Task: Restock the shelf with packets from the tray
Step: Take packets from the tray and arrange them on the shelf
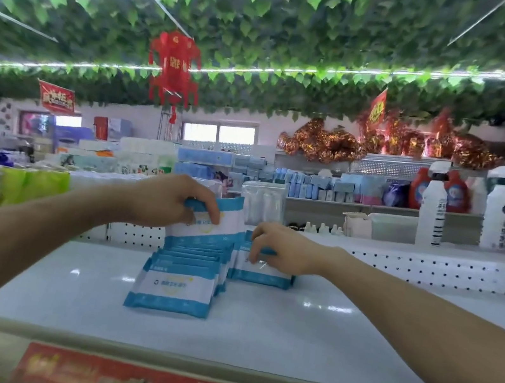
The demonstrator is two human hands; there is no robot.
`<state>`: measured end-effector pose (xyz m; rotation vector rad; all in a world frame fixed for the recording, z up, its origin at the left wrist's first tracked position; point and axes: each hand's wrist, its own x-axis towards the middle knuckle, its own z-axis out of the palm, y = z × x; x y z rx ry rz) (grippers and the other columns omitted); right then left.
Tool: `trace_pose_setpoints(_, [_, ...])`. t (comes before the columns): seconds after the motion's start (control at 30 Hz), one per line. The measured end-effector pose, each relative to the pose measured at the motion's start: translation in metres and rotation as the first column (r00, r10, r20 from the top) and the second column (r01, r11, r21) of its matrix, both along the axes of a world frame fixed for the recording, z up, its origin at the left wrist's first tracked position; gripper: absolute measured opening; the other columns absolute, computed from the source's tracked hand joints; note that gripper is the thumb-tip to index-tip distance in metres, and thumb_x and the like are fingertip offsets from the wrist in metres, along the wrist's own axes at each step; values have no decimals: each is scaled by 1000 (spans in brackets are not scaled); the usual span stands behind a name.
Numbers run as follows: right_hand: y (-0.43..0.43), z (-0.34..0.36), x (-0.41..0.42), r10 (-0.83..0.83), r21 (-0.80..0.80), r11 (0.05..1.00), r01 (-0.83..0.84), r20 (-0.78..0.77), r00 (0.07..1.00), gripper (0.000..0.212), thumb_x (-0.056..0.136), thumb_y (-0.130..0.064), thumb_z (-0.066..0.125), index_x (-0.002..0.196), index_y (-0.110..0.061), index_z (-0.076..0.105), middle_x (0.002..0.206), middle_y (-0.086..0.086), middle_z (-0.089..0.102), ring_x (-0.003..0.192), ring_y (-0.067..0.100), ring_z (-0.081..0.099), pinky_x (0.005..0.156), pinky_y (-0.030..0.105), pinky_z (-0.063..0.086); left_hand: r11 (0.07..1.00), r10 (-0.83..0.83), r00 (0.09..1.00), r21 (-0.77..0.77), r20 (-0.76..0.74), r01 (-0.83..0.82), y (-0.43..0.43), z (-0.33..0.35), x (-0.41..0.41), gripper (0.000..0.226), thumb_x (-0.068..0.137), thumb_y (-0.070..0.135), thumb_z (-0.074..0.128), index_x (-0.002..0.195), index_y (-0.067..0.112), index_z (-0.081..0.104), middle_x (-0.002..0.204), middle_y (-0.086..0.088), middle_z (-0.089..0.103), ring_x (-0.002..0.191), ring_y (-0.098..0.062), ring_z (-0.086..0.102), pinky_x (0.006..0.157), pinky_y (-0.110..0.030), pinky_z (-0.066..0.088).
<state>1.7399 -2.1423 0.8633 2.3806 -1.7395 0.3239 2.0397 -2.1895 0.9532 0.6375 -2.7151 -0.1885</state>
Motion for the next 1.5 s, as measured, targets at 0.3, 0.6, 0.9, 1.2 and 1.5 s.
trace_pose_setpoints(0.3, [36, 36, -42, -173, -6, 985, 173, 14, 985, 37, 93, -7, 64, 91, -43, 67, 130, -12, 53, 122, 11, 49, 110, 40, 43, 997, -68, 998, 44, 15, 67, 0, -3, -47, 40, 95, -2, 61, 109, 33, 77, 113, 30, 58, 97, -3, 61, 79, -20, 55])
trace_pose_setpoints(0.6, [97, 32, -90, -332, -21, 943, 332, -25, 943, 31, 94, -14, 64, 91, -45, 69, 114, -26, 51, 114, 2, 50, 105, 42, 44, 975, -220, 968, 46, 120, 216, -15, -35, -121, 38, 92, -6, 63, 113, 22, 77, 118, 21, 62, 105, 7, 56, 99, -16, 39])
trace_pose_setpoints(0.9, [132, 25, -87, -330, -4, 944, 330, -20, 944, 27, 97, -13, 60, 98, -38, 70, 122, -18, 56, 114, 4, 53, 100, 35, 48, 973, -222, 956, 110, 191, 204, -36, -67, -134, 36, 94, -5, 61, 109, 23, 78, 124, 16, 66, 110, 11, 57, 97, -11, 41])
trace_pose_setpoints(1.2, [128, 32, -78, -288, -6, 957, 288, -49, 956, 26, 98, -15, 60, 97, -40, 70, 124, -20, 55, 118, 3, 52, 104, 32, 45, 987, -125, 983, -88, 136, 138, -39, -79, -139, 34, 92, 4, 69, 106, 34, 76, 122, 8, 48, 116, -11, 37, 104, -30, 26])
trace_pose_setpoints(1.5, [83, 55, 2, -86, -9, 996, 86, -111, 990, 26, 99, -18, 63, 107, -41, 68, 123, -19, 55, 117, 6, 52, 105, 38, 49, 998, -63, 996, -7, -57, 63, -31, -57, -55, 21, 98, 21, 70, 117, 26, 74, 117, 18, 60, 103, -1, 56, 87, -11, 38])
